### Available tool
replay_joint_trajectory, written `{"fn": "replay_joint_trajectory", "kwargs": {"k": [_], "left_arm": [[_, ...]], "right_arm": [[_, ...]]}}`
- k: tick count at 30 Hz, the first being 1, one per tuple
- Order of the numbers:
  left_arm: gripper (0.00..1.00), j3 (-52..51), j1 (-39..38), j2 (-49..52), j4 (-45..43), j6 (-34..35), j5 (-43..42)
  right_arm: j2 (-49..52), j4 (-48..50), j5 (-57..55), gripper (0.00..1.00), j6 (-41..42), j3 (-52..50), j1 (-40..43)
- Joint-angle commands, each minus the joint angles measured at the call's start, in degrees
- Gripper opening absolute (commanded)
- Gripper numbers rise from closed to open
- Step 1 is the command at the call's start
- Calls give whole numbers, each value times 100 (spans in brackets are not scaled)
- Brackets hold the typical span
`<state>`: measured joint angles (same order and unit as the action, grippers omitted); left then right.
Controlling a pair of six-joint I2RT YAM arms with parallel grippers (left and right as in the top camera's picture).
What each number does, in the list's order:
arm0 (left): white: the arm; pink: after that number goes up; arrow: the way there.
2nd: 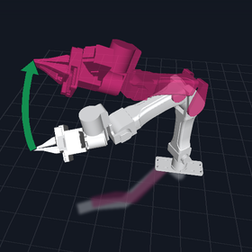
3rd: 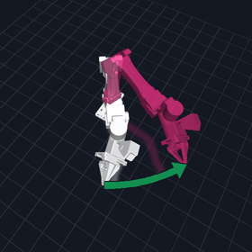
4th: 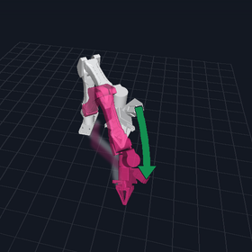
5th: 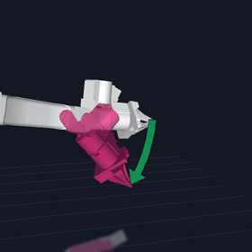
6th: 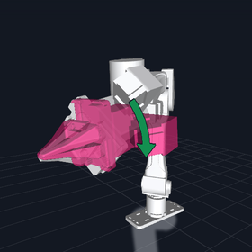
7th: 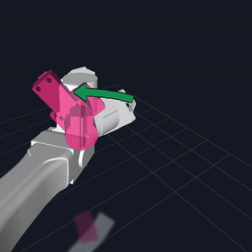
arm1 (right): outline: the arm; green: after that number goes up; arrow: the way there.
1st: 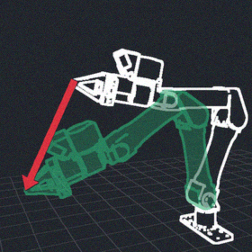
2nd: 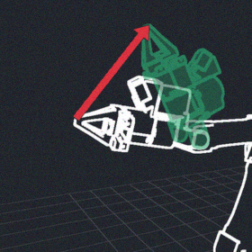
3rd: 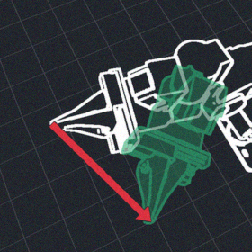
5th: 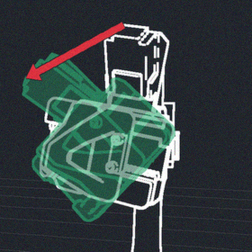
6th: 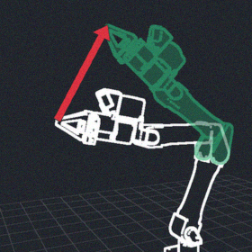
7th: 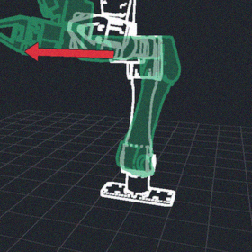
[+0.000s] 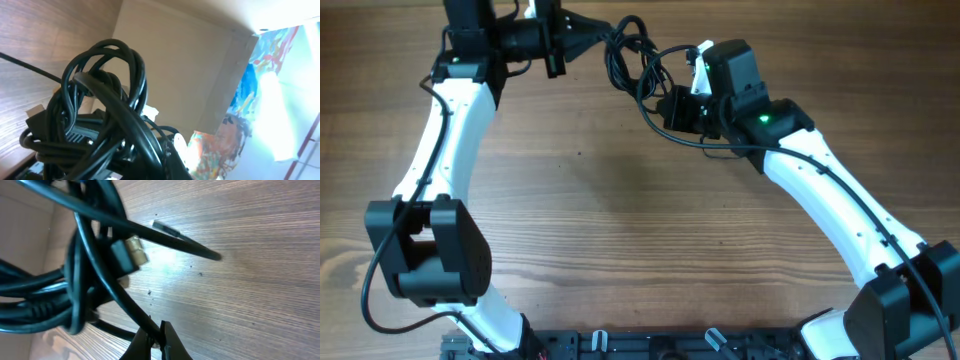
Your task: Untangle cables
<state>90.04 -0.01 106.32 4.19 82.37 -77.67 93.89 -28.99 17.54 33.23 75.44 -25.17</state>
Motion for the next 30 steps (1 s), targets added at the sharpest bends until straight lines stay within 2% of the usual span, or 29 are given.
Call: {"fn": "replay_joint_trajectory", "kwargs": {"k": [1,6,8,11,13,16,21,25,29,30], "left_arm": [[4,363,586,-321,-319,575,-131],[4,363,737,-321,-612,1259,-59],[4,363,817,-321,-966,1869,42],[4,363,894,-321,-1443,2203,317],[4,363,850,-321,-1600,2015,378],[4,361,527,-321,-1414,1182,352],[4,361,59,-319,-483,70,389],[4,361,-175,-319,20,-282,588],[4,361,-514,-319,1034,-264,1349],[4,361,-608,-319,1443,-240,1685]], "right_arm": [[417,-732,-857,4,-247,-697,227],[417,-776,-859,4,-240,-839,238],[417,-793,-876,4,-238,-839,286],[415,-815,-817,4,-251,-839,387],[404,-614,-245,4,-737,-802,424],[286,-614,643,13,-1488,-483,431],[-326,-1139,828,29,-1856,-37,431],[-824,-1086,1261,37,-2308,-22,428],[-1075,-673,1604,47,-2747,-22,413],[-1121,-531,1611,53,-2824,-22,413]]}}
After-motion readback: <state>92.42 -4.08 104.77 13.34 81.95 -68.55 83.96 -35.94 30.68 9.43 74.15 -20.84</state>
